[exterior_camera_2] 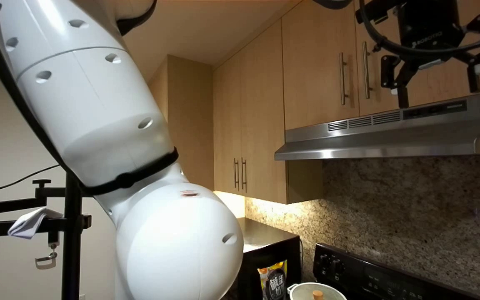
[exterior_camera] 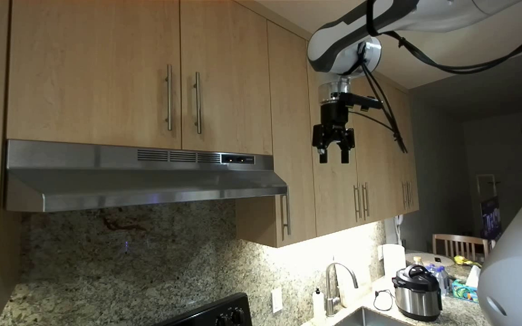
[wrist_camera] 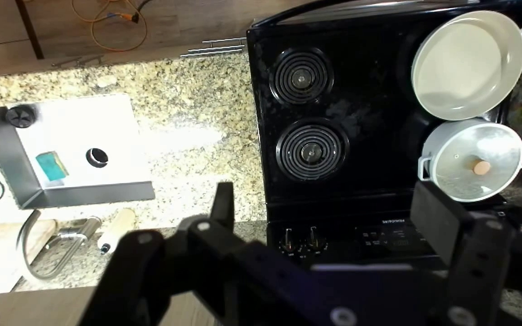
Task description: Open and close the right cabinet door on top of the stove
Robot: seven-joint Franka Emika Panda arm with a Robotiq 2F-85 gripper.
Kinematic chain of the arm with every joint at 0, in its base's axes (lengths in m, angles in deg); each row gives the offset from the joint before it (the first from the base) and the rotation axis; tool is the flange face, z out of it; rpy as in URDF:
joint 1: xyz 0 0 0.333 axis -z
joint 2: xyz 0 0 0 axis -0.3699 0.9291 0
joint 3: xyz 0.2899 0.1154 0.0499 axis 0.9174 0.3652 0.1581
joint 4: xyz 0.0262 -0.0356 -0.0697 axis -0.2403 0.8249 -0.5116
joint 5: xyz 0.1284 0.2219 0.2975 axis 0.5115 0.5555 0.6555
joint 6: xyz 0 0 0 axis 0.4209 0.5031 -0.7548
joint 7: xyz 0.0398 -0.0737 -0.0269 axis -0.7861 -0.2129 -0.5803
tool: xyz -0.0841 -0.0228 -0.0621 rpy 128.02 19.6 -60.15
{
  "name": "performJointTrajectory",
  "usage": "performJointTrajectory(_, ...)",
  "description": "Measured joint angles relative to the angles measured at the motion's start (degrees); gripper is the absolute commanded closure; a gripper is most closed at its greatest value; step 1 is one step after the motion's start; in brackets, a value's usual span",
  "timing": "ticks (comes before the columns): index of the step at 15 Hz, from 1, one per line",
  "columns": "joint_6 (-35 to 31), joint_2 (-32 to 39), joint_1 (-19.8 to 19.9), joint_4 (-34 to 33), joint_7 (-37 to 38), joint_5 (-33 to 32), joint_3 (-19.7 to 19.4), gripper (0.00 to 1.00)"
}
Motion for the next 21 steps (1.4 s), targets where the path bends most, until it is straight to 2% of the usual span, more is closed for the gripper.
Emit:
performJointTrajectory(6,0.0,0.5,-0.3,0.9,0.0,0.0,0.2,0.0)
performJointTrajectory(13,0.0,0.9,-1.3,7.8,-0.2,0.2,0.6,0.0)
performJointTrajectory(17,0.0,1.9,-3.0,12.0,-4.9,0.8,0.6,0.0)
performJointTrajectory(21,-0.1,2.4,-3.0,12.1,-5.0,0.8,0.7,0.0)
